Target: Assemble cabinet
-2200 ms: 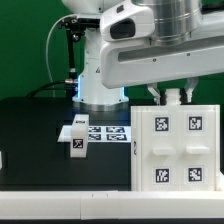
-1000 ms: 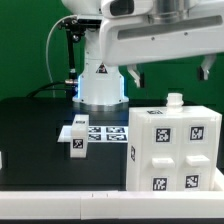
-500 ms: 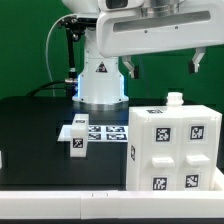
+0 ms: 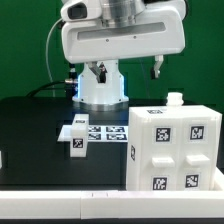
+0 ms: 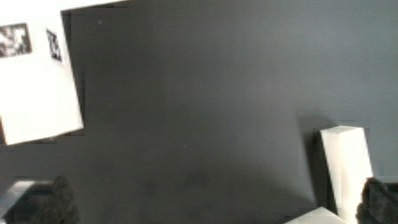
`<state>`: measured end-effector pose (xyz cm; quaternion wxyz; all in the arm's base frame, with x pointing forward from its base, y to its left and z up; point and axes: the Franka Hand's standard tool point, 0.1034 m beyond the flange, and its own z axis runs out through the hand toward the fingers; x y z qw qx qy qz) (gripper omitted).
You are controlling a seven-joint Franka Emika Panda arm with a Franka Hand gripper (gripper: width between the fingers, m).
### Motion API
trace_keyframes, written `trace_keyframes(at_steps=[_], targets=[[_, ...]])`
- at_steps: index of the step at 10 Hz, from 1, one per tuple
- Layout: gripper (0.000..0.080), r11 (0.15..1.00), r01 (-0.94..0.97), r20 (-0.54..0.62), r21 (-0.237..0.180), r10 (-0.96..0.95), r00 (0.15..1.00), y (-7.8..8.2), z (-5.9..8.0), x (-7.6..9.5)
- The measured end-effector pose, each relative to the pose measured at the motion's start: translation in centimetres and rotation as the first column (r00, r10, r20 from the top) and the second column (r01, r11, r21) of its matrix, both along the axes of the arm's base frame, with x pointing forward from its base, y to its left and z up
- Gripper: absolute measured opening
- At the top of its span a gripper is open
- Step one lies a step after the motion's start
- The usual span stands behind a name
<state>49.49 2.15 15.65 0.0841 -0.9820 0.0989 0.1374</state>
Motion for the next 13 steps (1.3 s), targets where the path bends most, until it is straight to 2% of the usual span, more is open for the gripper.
trace_keyframes(at_steps=[3, 4, 5, 6, 7, 10, 11, 13], targets=[[0.0797, 1.0, -0.002, 0.0, 0.0, 0.002, 1.0, 0.0, 0.0, 0.0], [0.0797, 1.0, -0.03, -0.01, 0.009, 0.03, 1.0, -0.6, -0.2, -0.3], [0.0797, 1.0, -0.029, -0.062, 0.003, 0.029, 0.998, -2.8, -0.8, -1.0], [0.0797, 1.0, -0.016, -0.082, -0.026, 0.014, 0.997, -4.4, -1.5, -0.9], [0.0797, 1.0, -0.012, -0.075, -0.024, 0.01, 0.997, -5.0, -2.1, -0.8], [0.0797, 1.0, -0.017, -0.076, -0.024, 0.015, 0.997, -4.8, -2.1, -0.8], [0.0797, 0.999, -0.025, -0.088, -0.028, 0.023, 0.996, -5.1, -2.5, -1.1], [0.0797, 0.996, -0.066, -0.166, -0.056, 0.056, 0.985, -6.8, -4.4, -2.0]])
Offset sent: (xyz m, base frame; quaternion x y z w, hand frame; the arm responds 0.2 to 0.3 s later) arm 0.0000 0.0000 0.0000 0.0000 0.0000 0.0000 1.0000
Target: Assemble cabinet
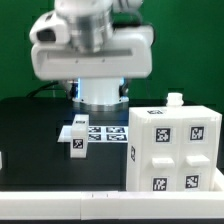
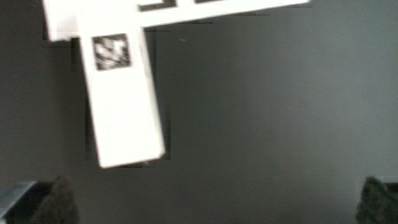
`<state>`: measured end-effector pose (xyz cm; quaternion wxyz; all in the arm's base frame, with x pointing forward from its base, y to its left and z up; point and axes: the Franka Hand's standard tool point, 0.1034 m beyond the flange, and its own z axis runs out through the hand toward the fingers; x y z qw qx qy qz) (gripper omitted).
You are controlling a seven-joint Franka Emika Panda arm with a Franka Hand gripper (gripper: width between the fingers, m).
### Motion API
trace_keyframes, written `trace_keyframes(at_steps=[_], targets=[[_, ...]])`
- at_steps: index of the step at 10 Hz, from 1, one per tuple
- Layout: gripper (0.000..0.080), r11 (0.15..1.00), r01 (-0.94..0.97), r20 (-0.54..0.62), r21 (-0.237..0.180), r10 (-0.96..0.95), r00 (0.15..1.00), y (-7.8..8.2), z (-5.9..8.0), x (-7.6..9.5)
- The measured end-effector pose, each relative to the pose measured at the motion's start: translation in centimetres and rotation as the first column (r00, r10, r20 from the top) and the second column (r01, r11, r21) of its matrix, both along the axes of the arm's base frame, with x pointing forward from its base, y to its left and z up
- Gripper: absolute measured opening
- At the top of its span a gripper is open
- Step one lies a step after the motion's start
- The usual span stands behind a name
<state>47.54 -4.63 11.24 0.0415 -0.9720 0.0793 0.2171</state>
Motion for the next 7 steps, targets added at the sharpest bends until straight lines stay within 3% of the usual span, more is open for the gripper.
trace_keyframes(at_steps=[1, 3, 4, 5, 7], targets=[[0.0797, 1.0, -0.023, -0.016, -0.018, 0.023, 1.0, -0.1, -0.6, -0.3], [0.0797, 1.0, -0.02, -0.05, -0.002, 0.019, 0.999, 0.1, -0.5, -0.5], [0.0797, 1.0, -0.025, -0.13, 0.015, 0.027, 0.991, -0.3, -0.8, -1.0], [0.0797, 0.999, -0.008, -0.273, 0.036, 0.018, 0.962, -1.9, -1.4, -1.5], [0.0797, 0.998, 0.068, -0.489, 0.014, -0.052, 0.871, -3.2, -2.0, -1.1]])
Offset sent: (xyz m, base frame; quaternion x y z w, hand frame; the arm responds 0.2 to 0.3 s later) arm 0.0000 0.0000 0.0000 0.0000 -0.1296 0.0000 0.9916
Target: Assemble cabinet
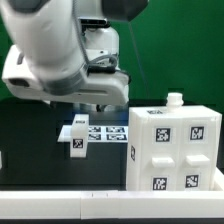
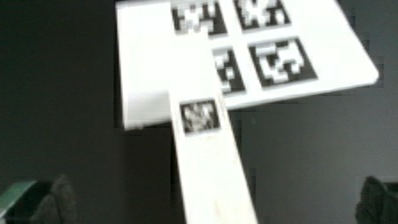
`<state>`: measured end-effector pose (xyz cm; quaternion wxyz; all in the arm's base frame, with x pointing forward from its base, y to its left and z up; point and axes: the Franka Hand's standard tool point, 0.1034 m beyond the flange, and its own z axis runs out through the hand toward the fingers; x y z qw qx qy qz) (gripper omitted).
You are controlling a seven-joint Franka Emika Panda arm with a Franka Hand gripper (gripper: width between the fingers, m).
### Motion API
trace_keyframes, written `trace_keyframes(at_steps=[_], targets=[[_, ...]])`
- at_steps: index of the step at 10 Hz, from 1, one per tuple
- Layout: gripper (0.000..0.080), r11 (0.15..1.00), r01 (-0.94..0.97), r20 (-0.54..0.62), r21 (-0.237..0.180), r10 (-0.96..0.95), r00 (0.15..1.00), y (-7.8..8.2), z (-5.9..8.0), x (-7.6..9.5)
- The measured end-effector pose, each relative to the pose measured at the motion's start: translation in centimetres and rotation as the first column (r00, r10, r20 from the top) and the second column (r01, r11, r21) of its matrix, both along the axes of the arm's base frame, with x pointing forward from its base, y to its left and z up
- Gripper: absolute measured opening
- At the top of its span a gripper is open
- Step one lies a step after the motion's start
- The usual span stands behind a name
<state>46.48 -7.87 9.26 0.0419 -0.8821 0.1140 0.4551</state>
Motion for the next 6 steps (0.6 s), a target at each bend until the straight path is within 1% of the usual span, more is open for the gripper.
trace_keyframes(at_steps=[1, 2, 3, 4, 6], targets=[[0.0797, 1.0, -0.021, -0.001, 0.014, 0.021, 1.0, 0.1, -0.7, 0.8], [0.0797, 1.0, -0.025, 0.002, 0.015, 0.025, 1.0, 0.2, -0.7, 0.9], [0.0797, 1.0, -0.024, -0.002, 0.016, 0.024, 1.0, 0.2, -1.0, 0.7], [0.0797, 1.0, -0.016, -0.009, 0.016, 0.016, 1.0, 0.3, -2.4, 0.3], [0.0797, 1.0, -0.018, -0.032, 0.015, 0.019, 0.999, 0.6, -4.2, -0.7]])
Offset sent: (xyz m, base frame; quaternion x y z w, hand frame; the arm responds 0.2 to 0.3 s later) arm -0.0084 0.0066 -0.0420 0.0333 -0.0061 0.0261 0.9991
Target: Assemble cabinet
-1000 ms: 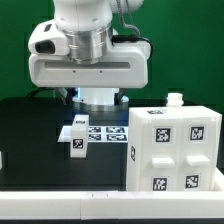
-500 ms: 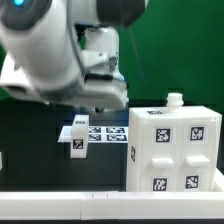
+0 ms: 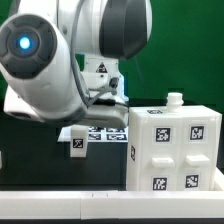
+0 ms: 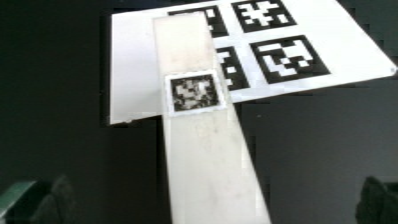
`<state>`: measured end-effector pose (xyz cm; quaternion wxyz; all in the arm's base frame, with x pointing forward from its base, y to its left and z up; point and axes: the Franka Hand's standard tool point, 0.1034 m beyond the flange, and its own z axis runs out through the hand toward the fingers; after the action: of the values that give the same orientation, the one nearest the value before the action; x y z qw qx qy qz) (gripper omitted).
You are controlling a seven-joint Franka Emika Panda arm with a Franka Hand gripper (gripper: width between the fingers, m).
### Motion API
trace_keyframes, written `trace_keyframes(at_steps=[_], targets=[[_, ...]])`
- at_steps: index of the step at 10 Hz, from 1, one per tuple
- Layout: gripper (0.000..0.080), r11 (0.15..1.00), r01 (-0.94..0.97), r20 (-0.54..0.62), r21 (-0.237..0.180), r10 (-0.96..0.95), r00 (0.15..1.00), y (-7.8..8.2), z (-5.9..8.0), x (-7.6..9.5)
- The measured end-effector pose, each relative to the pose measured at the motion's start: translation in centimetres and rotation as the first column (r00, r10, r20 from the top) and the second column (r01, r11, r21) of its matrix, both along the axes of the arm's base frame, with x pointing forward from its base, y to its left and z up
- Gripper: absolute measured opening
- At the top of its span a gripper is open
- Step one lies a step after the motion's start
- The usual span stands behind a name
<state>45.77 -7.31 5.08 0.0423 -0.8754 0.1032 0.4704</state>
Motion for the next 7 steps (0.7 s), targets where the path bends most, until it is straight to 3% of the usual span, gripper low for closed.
trace_keyframes(at_steps=[3, 6, 7], targets=[[0.0797, 1.0, 0.001, -0.03, -0.003, -0.001, 1.0, 0.1, -2.0, -2.1], [0.0797, 1.0, 0.002, -0.041, -0.006, -0.002, 0.999, 0.2, -2.4, -2.4], [0.0674, 1.0, 0.002, -0.041, -0.006, -0.002, 0.999, 0.2, -2.5, -2.5]])
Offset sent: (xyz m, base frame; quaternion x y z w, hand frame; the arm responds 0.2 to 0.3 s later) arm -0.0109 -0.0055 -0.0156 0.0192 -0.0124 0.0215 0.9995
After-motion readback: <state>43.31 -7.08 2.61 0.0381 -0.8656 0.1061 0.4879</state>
